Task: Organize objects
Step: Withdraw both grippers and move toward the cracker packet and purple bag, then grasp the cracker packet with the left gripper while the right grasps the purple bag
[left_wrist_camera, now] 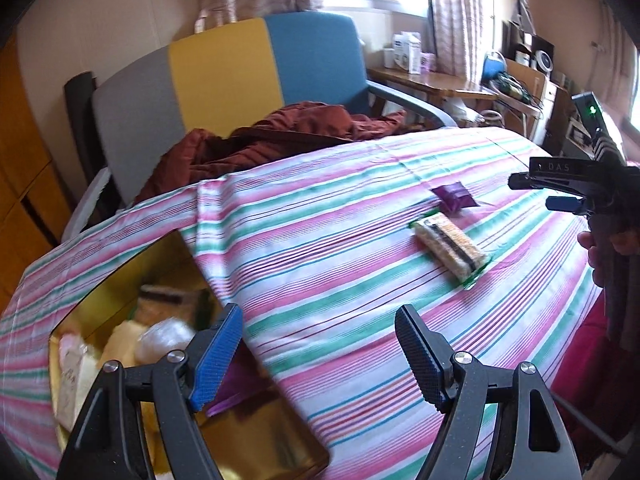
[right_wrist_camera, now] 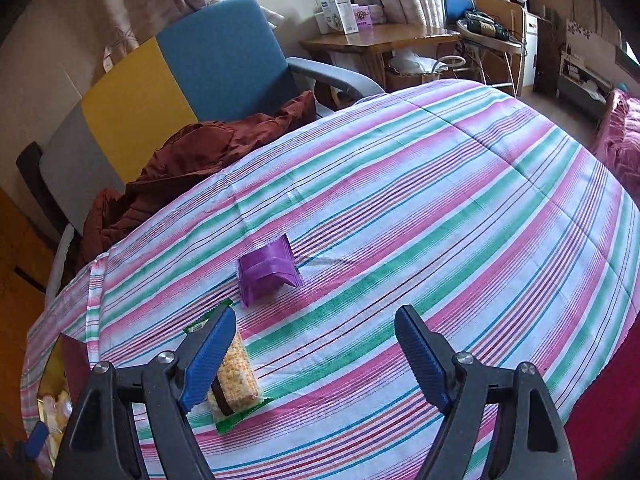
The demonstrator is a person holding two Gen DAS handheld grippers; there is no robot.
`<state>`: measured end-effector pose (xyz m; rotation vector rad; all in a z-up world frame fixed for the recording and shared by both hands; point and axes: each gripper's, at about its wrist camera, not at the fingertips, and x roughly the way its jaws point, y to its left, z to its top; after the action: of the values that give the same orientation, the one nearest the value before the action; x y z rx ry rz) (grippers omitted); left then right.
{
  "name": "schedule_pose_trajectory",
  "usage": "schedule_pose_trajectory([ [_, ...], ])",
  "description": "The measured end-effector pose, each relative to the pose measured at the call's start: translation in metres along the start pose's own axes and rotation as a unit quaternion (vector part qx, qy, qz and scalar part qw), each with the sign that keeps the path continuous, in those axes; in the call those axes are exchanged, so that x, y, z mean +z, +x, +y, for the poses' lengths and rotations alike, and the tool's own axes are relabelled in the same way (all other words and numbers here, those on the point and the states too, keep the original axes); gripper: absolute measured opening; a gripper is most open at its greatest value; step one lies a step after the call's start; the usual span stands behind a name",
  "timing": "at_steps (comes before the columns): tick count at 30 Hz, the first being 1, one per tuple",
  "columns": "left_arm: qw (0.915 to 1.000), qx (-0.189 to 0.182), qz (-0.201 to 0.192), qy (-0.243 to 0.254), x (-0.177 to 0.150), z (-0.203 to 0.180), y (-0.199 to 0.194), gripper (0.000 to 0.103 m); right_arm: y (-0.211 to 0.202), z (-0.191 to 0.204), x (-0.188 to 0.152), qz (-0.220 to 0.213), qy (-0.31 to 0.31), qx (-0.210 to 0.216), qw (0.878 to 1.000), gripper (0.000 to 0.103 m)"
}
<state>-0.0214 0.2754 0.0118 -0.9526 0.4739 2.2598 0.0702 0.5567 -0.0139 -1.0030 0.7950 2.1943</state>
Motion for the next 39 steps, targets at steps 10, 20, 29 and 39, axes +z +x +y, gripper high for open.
schedule_pose_trajectory([
  [10,0.9974,-0.049,0.048,0.023,0.029,-0.044,0.056,0.079,0.001,-0.014,0.005,0.002,0.037,0.018,0.999,0.083],
  [20,0.9887,-0.115,0.095,-0.007,0.064,-0.094,0.119,0.078,0.003,-0.017,0.006,0.011,0.05,0.038,0.998,0.083],
  [29,0.9876,-0.099,0.119,-0.025,0.068,-0.112,0.174,0.065,0.008,-0.018,0.005,0.021,0.051,0.04,0.998,0.083],
  [39,0.9917,-0.094,0.085,-0.018,0.023,-0.074,0.136,0.044,0.017,-0.011,0.0,0.045,0.034,0.033,0.998,0.083],
])
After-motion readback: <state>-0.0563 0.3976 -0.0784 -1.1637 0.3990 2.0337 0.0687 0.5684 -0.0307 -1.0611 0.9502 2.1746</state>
